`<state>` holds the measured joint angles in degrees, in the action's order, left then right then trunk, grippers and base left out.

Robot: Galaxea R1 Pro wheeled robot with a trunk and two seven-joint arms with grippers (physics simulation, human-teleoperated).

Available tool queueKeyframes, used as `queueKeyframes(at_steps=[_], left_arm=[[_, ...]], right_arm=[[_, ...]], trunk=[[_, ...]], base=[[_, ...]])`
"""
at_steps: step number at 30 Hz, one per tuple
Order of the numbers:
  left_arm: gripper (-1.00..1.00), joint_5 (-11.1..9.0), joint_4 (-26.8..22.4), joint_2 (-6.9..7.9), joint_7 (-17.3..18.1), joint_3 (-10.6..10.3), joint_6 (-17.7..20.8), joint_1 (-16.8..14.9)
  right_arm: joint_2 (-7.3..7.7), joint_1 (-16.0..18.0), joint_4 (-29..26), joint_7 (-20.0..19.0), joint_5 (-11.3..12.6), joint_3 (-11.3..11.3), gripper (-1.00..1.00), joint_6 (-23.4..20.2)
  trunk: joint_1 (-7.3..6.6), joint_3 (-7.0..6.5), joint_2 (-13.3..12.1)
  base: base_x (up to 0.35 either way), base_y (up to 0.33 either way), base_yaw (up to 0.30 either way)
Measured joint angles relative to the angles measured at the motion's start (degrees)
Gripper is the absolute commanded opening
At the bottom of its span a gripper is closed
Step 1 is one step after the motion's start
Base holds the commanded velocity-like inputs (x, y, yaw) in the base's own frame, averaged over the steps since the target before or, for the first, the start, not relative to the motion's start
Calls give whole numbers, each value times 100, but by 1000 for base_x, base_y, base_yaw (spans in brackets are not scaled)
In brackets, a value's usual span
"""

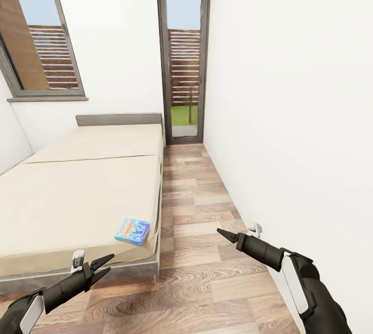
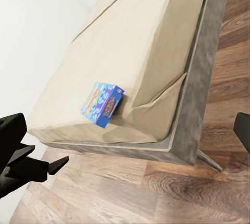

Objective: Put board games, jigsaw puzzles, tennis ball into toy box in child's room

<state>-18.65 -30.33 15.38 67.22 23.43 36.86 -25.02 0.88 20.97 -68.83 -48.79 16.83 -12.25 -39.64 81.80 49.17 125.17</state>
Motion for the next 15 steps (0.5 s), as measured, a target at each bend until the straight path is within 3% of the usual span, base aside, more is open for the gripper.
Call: queueKeyframes(at_steps=[15], left_arm=[[100,-7,0,0,-1,5,-4,0]], right_arm=[[0,0,1,0,0,0,100,0]], trunk=[[-1,0,0]], base=[[72,-58,0]])
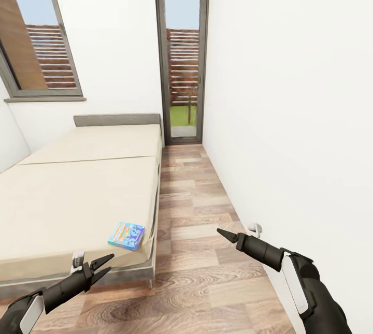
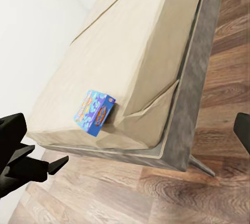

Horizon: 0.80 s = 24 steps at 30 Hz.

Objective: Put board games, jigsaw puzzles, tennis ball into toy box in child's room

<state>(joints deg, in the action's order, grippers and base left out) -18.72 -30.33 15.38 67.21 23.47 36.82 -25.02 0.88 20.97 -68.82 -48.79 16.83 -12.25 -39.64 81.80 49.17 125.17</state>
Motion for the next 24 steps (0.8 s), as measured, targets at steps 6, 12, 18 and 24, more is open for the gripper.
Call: queueKeyframes(at_steps=[6,12,18,24], left_arm=[[100,-3,0,0,0,-2,-3,0],[100,-4,0,0,0,-6,-10,0],[100,-4,0,0,0,-7,-12,0],[100,-4,0,0,0,-7,-13,0]], right_arm=[[0,0,0,-1,-1,0,100,0],[0,0,0,-7,0,0,100,0],[0,0,-1,-8,-1,0,100,0],[0,0,-8,3,-6,0,100,-2]], trunk=[[0,0,0],[1,0,0],[1,0,0],[0,0,0]], base=[[19,-13,0],[5,-3,0],[1,-1,0],[10,0,0]])
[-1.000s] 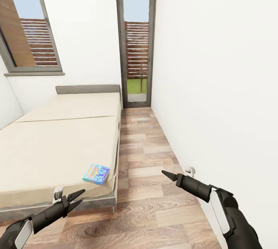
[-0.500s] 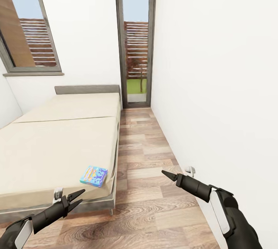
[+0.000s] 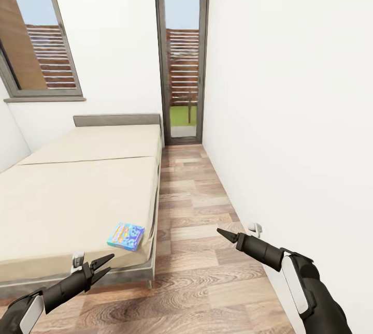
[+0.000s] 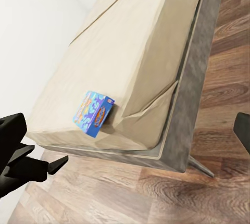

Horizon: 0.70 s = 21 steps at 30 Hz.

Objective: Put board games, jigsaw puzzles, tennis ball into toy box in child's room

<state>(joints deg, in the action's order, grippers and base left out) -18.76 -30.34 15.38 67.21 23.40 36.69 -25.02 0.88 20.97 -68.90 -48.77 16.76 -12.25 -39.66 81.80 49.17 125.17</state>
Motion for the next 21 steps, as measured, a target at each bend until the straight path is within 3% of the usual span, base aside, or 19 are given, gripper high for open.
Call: queueKeyframes(at_steps=[9,21], left_arm=[[100,7,0,0,-7,0,0,0],[100,1,0,0,0,0,-7,0]], right_arm=[[0,0,-14,10,1,0,100,-10],[-2,0,-17,20,5,0,100,-31]], trunk=[[-1,0,0],[0,0,0]], base=[[127,0,0],[31,0,0]])
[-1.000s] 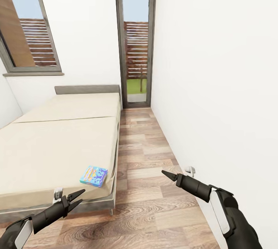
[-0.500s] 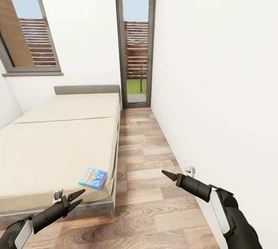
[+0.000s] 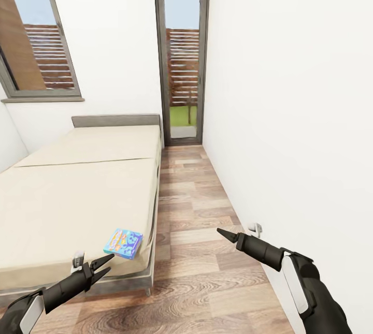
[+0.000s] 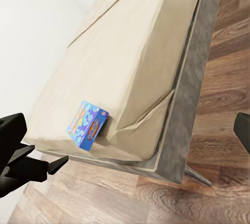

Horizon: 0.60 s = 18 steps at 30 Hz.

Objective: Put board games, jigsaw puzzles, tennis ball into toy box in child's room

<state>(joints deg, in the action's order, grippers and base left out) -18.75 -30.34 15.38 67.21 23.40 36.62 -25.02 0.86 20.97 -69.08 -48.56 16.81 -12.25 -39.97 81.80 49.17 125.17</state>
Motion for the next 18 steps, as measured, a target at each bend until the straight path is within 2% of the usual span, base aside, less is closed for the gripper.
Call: queueKeyframes(at_steps=[18], left_arm=[[100,-3,0,0,0,0,-2,0]], right_arm=[[-7,0,0,3,3,0,100,-8]], trunk=[[0,0,0]], base=[[1,0,0]])
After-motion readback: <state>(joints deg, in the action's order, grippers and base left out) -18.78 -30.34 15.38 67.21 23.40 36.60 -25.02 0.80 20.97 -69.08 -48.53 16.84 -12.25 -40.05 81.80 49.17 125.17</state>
